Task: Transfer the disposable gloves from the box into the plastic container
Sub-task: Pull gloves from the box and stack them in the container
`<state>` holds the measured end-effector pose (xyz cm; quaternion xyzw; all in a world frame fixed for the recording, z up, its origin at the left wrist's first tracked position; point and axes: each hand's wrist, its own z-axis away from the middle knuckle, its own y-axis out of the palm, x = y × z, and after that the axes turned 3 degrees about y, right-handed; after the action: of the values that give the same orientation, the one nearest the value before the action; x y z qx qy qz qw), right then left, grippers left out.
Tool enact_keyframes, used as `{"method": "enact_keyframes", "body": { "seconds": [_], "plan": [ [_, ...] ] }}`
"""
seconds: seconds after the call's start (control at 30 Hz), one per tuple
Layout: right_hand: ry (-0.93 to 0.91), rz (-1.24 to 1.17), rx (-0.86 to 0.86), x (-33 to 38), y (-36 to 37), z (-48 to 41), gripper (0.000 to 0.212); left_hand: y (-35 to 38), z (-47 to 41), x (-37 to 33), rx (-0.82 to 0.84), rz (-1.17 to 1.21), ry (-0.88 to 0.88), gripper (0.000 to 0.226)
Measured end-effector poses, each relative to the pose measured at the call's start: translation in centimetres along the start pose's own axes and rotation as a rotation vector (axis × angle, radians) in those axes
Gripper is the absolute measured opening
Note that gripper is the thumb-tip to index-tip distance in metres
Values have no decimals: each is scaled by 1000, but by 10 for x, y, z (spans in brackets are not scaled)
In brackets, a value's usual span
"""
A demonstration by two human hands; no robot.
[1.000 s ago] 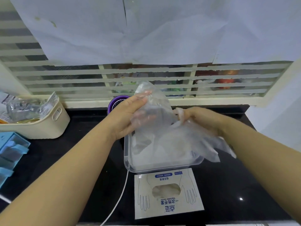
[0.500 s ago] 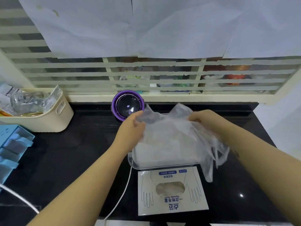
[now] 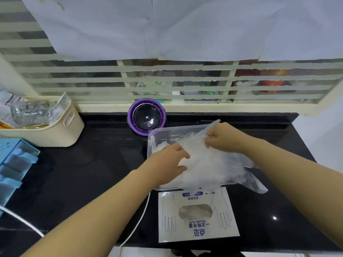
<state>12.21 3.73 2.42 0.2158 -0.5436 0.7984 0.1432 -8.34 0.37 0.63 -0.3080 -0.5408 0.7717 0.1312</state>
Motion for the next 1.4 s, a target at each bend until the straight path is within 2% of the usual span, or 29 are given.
{"method": "enact_keyframes", "body": {
  "seconds": [0.1, 0.2, 0.27, 0.33, 0.37, 0.43, 0.5, 0.6, 0.67, 0.77, 0.9, 1.03, 1.2, 1.27, 1.33, 1.4],
  "plan": [
    [35, 64, 26, -3, -6, 1, 27, 8, -15, 8, 226, 15, -123, 53],
    [89, 122, -27, -17, -30, 7, 26, 15, -26, 9, 354, -113, -170, 57],
    [67, 168, -177, -19, -48, 14, 32, 19, -33, 8, 383, -171, -187, 58],
    [-31, 153, -361, -7, -62, 24, 35, 24, -38, 7, 404, -205, -204, 58],
    [-86, 111, -391, 3, -66, 29, 35, 26, -39, 6, 409, -225, -211, 58],
    [-159, 39, -269, 25, -62, 38, 34, 30, -40, 5, 398, -279, -219, 60],
    [-152, 25, -24, 35, -38, 33, 31, 32, -40, 3, 380, -325, -241, 61],
    [-40, 202, 281, 27, 16, 9, 33, 32, -40, -1, 378, -430, -265, 62],
    [29, 293, 381, 11, 41, -8, 28, 31, -41, -2, 407, -550, -263, 65],
    [68, 409, 451, -10, 61, -19, 25, 37, -43, 5, 460, -701, -281, 66],
    [-2, 573, 445, -20, 76, -17, 33, 45, -44, 14, 484, -810, -274, 65],
    [7, 473, 371, -7, 51, -4, 26, 35, -40, 10, 459, -807, -245, 67],
    [-4, 243, 122, 27, -40, 34, 22, 1, -23, 7, 371, -596, -153, 65],
    [-47, 161, 49, 35, -62, 49, 25, -16, -16, 8, 265, -343, -97, 67],
    [-90, 66, 30, 41, -72, 60, 28, -36, -9, 8, 158, 34, -77, 89],
    [-129, -2, 80, 49, -73, 66, 28, -54, -2, 1, 120, 375, -29, 104]
  ]
}}
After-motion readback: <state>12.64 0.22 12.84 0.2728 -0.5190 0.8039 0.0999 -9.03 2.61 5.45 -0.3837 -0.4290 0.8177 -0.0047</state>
